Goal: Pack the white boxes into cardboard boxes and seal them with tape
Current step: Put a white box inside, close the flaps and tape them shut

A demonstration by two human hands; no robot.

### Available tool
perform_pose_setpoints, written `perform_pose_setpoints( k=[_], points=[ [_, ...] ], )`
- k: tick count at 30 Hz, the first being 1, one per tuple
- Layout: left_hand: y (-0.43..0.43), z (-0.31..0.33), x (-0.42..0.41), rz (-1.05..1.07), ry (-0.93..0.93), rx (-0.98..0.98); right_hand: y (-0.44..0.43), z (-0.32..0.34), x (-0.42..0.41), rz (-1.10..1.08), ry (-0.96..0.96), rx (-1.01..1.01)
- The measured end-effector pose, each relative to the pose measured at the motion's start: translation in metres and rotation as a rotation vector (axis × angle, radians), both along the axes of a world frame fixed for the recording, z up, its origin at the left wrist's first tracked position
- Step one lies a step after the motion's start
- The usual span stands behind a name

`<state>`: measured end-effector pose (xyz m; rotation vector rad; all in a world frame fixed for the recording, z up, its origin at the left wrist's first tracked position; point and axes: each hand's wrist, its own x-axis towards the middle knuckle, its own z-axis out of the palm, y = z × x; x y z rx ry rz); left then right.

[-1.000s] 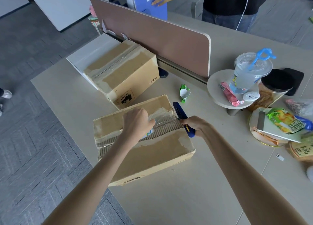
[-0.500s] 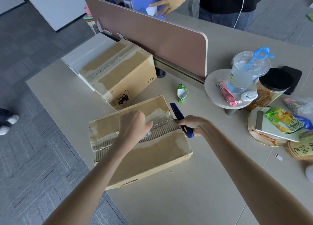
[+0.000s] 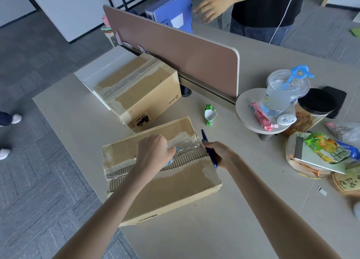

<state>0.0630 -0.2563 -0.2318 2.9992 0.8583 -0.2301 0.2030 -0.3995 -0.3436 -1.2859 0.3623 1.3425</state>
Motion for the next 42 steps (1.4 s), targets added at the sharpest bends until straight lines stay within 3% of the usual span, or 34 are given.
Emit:
perform_pose_setpoints(
  k=[8,12,16,21,25,35,38,42],
  points=[
    [-0.004,0.006,0.0,0.009,-0.018,-0.007,-0.005,-0.016,0.006,-0.061,-0.131,-0.191],
    [-0.004,0.007,0.0,0.001,-0.026,-0.016,-0.015,-0.01,0.017,-0.033,-0.208,-0.103],
    [-0.002,0.005,0.0,0.021,-0.024,-0.023,-0.011,0.014,0.024,0.024,-0.363,-0.001],
    [-0.007,0.008,-0.001,0.006,-0.039,-0.021,0.0,0.03,0.021,0.014,-0.69,-0.001],
    [-0.005,0.006,0.0,0.028,-0.028,-0.011,0.009,0.032,0.009,0.118,-0.653,0.059],
    [-0.01,0.009,0.001,-0.004,-0.018,0.04,0.011,0.007,0.004,0.201,-0.531,-0.054],
    [-0.008,0.004,0.0,-0.009,-0.009,0.044,0.009,0.011,0.009,0.218,-0.589,-0.073],
    [-0.004,-0.005,-0.003,-0.026,-0.015,0.11,0.006,0.02,0.009,0.209,-0.832,-0.094]
  ],
)
